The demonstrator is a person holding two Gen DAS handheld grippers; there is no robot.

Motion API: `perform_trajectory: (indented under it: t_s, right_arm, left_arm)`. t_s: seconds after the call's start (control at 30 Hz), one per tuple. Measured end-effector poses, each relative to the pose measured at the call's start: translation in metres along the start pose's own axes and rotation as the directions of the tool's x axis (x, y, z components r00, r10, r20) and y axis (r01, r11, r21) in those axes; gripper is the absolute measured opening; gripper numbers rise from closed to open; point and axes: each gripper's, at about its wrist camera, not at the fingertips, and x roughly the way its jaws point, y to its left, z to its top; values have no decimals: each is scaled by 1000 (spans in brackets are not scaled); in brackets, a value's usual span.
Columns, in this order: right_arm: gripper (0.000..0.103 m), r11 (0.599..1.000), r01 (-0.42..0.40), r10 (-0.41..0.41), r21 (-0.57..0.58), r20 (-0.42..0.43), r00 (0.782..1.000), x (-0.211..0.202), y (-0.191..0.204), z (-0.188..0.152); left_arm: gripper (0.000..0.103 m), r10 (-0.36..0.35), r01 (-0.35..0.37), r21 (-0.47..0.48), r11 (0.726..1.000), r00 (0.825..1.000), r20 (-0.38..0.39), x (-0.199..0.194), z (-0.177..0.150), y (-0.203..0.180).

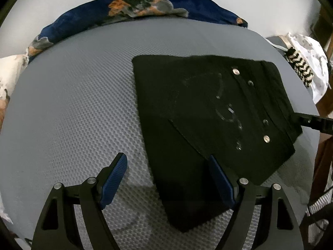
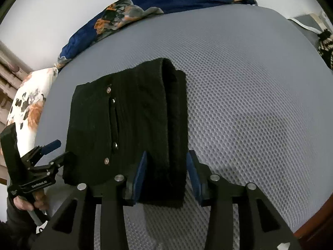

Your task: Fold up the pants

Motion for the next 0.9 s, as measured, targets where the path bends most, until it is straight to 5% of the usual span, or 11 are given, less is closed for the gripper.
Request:
perform_trajectory:
  t_s: [0.3,0.53,0.73,0.9]
  right_arm:
    - [44,1000,4,-4,-2,-7,1000,16,-3,15]
    - [50,990,-124,127,72,-43,991,29,-31,17]
    - [50,920,-333,355,207,-78,932,47,-65,16]
    - [51,884,-416,444,214,-99,891,52,-75,17]
  left_arm:
    - [80,-107,108,-108,988,994,10,5,12,27]
    - [80,-262,252,-229,940,965,-18,21,17,48]
    - [80,-383,350,-335,875,923,-35,37,17,64]
    - [80,-453,417,-372,829,891,-12,41,17,76]
